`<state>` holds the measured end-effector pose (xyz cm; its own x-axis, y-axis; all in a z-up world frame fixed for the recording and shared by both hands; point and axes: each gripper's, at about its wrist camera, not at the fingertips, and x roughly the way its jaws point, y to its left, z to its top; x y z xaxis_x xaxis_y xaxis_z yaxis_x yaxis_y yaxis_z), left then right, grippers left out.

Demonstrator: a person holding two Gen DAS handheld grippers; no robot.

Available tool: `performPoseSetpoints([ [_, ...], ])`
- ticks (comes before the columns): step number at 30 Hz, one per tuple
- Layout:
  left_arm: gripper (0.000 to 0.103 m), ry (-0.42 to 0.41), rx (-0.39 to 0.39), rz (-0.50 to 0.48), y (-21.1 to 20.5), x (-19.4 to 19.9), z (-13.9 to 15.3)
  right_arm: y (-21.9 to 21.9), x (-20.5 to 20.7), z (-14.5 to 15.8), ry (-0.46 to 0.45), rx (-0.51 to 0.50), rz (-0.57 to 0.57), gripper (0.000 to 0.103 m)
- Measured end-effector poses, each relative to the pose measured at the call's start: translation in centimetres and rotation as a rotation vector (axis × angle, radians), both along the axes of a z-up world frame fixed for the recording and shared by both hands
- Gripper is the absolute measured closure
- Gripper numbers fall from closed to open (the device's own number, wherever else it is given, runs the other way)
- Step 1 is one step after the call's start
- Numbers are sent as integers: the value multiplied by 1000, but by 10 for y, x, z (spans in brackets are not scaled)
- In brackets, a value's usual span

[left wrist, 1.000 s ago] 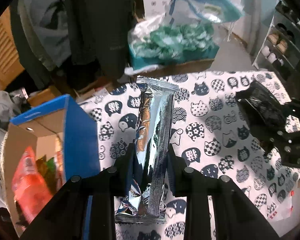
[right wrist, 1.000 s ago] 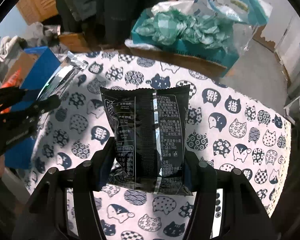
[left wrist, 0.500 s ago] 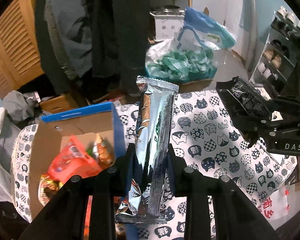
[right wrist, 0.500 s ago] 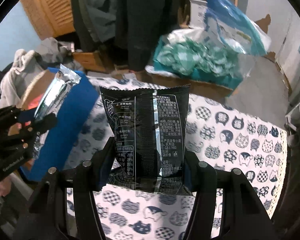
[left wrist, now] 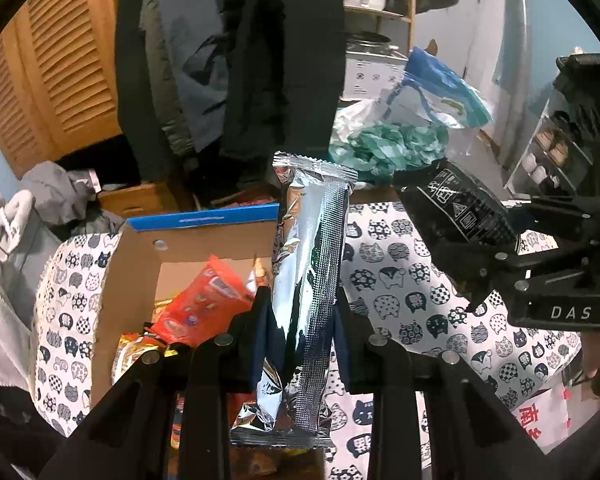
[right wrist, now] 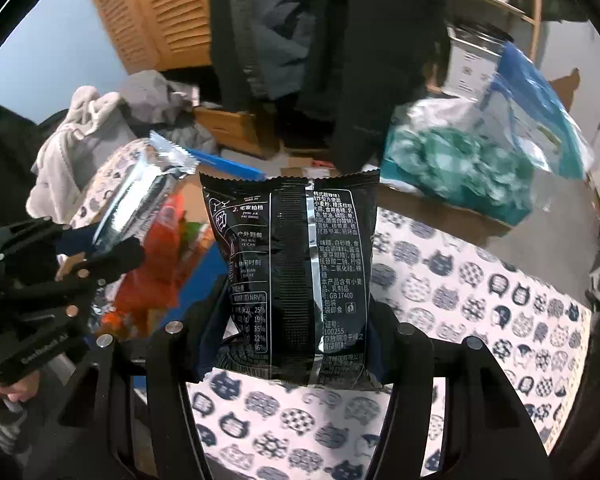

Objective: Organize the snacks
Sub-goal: 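Carry both snacks over the box and release them inside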

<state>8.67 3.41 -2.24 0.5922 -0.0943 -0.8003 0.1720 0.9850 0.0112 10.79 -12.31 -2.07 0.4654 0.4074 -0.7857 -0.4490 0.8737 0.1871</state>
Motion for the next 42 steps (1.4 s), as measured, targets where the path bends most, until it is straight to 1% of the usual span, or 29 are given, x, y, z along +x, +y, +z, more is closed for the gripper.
performPoseSetpoints([
  [9,74,8,-35,73,45,3,-3,52,15,-1,15,-4,54,45],
  [13,74,7,-35,110,66,6,-4,78,24,-4,34,2,78,45],
  [17,74,25,-45,142,87,12,-10,102,31,-8,44,-7,100,45],
  [22,74,62,-65,189,112,23,-24,129,41,-16,74,-15,126,45],
  [27,74,124,-102,239,133,37,-47,148,55,-31,109,-17,119,45],
  [32,74,171,-138,285,143,48,-64,158,64,-43,129,-15,127,45],
  [37,74,200,-182,300,146,53,-71,163,73,-50,149,8,136,45],
  [39,71,204,-185,311,148,52,-71,164,73,-51,154,10,157,45],
  [41,62,196,-180,314,149,50,-68,163,72,-50,146,9,162,44],
  [42,60,185,-169,311,148,48,-65,163,72,-49,139,10,161,40],
])
